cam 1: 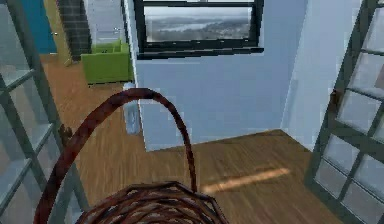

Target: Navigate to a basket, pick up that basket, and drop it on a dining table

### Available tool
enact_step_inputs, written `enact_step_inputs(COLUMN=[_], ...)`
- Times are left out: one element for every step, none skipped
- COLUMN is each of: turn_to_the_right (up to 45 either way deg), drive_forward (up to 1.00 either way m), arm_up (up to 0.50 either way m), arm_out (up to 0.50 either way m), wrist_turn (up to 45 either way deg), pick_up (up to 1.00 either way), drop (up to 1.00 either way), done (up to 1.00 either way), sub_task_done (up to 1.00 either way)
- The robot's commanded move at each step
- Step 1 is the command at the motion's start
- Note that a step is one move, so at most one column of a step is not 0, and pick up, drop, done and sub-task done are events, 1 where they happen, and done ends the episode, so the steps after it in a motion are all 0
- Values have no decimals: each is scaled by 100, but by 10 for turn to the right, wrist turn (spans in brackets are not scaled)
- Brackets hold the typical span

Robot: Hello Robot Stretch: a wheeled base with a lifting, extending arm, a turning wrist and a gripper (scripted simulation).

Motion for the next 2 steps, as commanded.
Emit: enact_step_inputs(turn_to_the_right=[-210, 0], drive_forward=[0, 100], arm_up=[0, 0], arm_out=[0, 0], wrist_turn=[0, 0], pick_up=[0, 0], drop=[0, 0], done=[0, 0], sub_task_done=[0, 0])
